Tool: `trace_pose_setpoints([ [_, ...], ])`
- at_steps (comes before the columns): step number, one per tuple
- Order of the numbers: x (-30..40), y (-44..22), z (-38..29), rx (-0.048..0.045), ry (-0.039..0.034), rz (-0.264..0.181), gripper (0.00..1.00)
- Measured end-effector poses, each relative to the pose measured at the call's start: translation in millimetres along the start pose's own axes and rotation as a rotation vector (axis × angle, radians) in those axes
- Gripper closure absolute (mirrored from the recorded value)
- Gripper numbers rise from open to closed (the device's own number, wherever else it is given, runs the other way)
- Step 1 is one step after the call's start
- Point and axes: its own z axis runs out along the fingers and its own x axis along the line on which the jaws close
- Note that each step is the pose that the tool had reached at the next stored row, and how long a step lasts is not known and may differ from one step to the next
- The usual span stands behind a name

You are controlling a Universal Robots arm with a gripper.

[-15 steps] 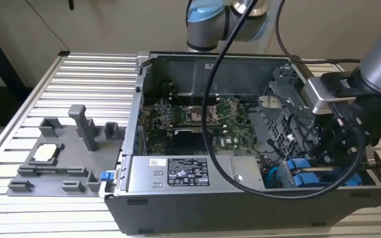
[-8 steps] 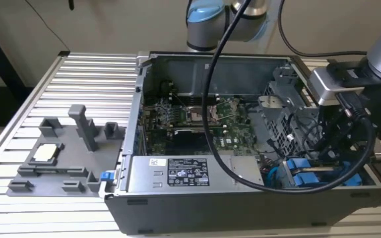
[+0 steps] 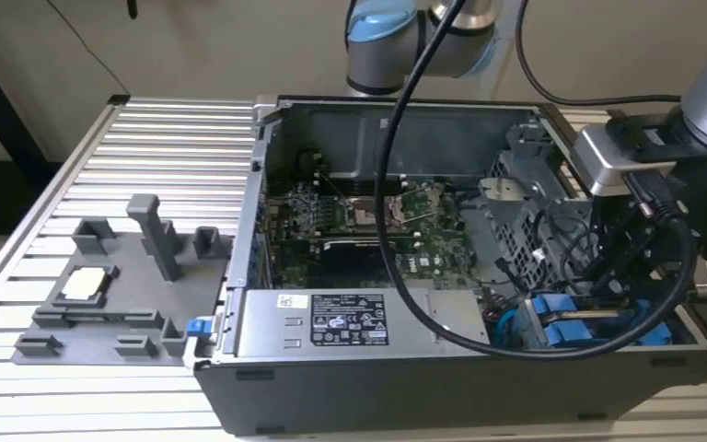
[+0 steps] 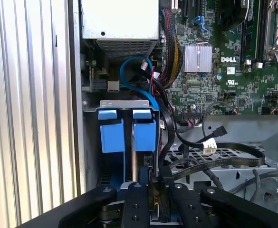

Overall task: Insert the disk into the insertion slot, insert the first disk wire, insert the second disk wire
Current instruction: 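Insert the second disk wire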

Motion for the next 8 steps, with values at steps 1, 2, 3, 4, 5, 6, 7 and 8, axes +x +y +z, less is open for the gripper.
trace_pose_setpoints([
  [1,0.0,0.0,0.0,0.0,0.0,0.0,0.75],
  [2,0.0,0.0,0.0,0.0,0.0,0.0,0.75],
  [3,0.0,0.0,0.0,0.0,0.0,0.0,0.75],
  [4,0.0,0.0,0.0,0.0,0.0001,0.0,0.75],
  [5,0.0,0.0,0.0,0.0,0.0,0.0,0.75],
  [6,0.0,0.0,0.0,0.0,0.0,0.0,0.75],
  [7,0.0,0.0,0.1,0.0,0.0,0.0,0.78],
  [8,0.0,0.0,0.1,0.0,0.0,0.0,0.78],
])
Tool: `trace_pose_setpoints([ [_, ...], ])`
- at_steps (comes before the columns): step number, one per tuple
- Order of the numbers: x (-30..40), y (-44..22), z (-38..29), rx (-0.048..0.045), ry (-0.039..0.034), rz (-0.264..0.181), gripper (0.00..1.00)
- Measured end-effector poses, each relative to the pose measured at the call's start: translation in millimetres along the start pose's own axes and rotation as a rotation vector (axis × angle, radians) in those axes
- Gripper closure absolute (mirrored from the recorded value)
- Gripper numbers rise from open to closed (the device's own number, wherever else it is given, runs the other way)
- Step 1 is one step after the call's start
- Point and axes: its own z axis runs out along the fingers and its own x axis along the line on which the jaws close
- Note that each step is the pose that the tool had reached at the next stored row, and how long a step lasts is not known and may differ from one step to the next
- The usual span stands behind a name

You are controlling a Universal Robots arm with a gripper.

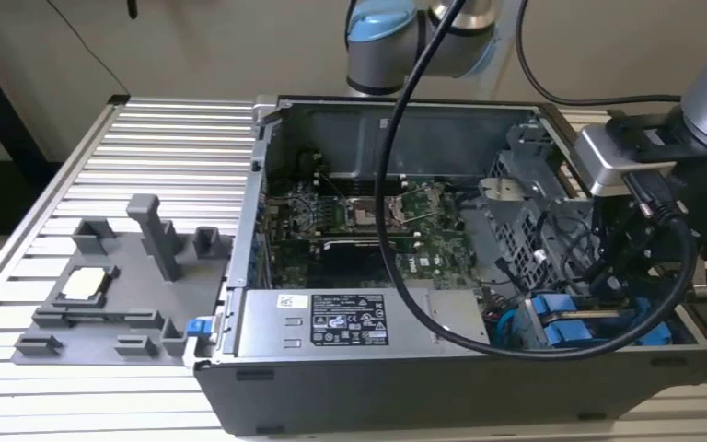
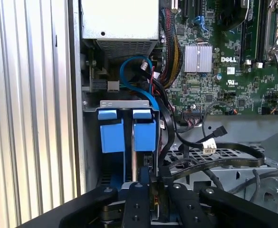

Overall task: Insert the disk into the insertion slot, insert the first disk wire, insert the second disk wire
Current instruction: 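Insert the second disk wire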

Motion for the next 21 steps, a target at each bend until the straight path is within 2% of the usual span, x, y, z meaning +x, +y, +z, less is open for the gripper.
trace_pose_setpoints([
  [1,0.0,0.0,0.1,0.0,0.0001,0.0,0.78],
  [2,0.0,0.0,0.4,0.0,-0.0001,0.0,0.84],
  [4,0.1,0.3,1.2,0.0009,-0.0001,0.0,0.84],
  [9,0.4,2.0,4.3,0.0199,0.0001,-0.002,0.84],
  [16,0.6,7.2,6.9,0.0355,0.006,-0.003,0.84],
  [21,0.5,13.7,6.3,0.0414,0.0058,-0.004,0.84],
])
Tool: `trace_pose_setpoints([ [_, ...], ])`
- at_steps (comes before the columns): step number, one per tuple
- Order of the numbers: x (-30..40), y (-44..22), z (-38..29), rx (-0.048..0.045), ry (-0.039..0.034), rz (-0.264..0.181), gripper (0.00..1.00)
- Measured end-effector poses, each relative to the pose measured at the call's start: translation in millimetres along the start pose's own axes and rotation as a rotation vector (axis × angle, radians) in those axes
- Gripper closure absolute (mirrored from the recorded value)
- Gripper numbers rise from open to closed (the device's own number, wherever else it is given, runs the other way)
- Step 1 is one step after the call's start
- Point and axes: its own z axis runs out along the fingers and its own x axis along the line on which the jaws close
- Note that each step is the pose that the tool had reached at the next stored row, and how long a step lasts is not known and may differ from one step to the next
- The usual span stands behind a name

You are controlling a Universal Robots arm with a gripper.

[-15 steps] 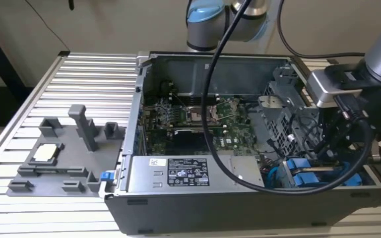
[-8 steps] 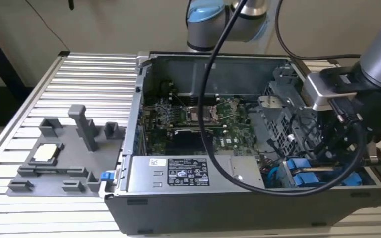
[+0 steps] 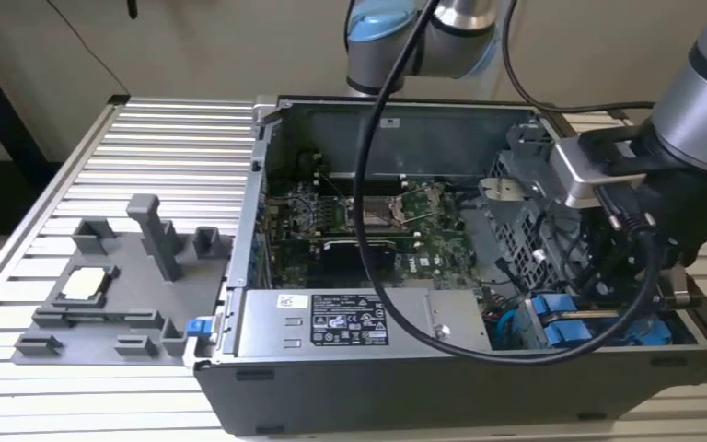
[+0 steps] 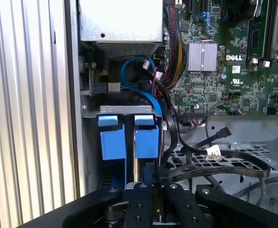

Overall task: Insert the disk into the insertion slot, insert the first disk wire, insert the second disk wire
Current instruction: 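Insert the second disk wire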

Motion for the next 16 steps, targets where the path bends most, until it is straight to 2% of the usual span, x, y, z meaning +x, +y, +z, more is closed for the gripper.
trace_pose_setpoints([
  [1,-0.3,0.6,-0.1,0.0063,0.0,0.0,0.84],
  [3,-1.3,2.6,-0.3,0.0281,0.0012,-0.002,0.84],
  [5,-2.4,6.2,-0.5,0.0483,0.008,-0.004,0.84],
  [6,-2.8,7.8,-0.4,0.0571,0.0091,-0.005,0.84],
  [11,-2.8,10.9,1.7,0.0945,0.0153,-0.008,0.84],
  [13,-2.9,11.7,2.6,0.1048,0.0157,-0.009,0.84],
  [16,-3.1,13.3,3.9,0.1152,0.016,-0.01,0.84],
])
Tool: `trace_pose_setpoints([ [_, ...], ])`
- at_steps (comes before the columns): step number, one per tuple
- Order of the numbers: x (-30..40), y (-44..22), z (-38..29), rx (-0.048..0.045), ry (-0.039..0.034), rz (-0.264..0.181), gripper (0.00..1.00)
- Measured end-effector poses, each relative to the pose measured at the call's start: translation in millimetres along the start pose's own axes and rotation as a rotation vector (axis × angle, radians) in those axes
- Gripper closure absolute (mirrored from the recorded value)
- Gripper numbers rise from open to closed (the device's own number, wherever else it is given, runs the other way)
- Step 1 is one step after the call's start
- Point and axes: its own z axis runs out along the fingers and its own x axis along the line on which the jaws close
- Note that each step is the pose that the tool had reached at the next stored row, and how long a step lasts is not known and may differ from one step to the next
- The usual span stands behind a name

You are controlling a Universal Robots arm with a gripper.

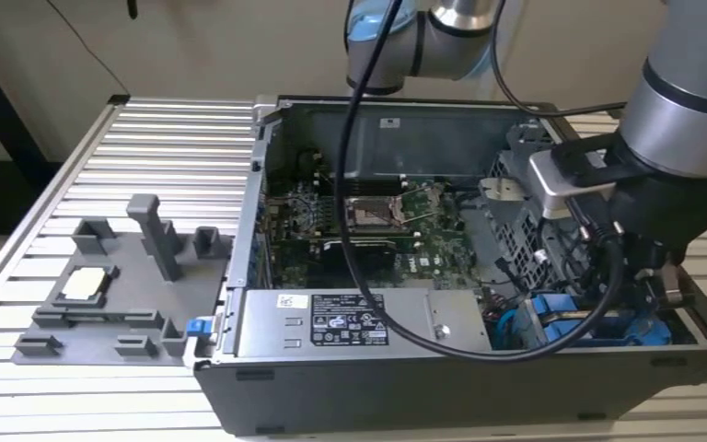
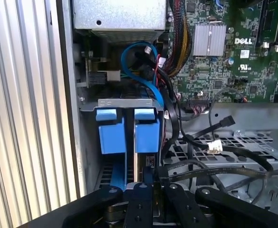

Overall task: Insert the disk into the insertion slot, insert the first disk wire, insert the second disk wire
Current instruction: 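Insert the second disk wire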

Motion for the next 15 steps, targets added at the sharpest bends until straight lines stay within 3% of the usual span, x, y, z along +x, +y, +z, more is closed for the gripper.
trace_pose_setpoints([
  [8,0.1,6.2,5.6,0.0129,0.0069,-0.002,0.84],
  [13,1.0,6.6,6.6,0.0136,0.0053,-0.002,0.83],
  [15,1.1,6.3,5.6,0.0134,0.0056,-0.002,0.77],
])
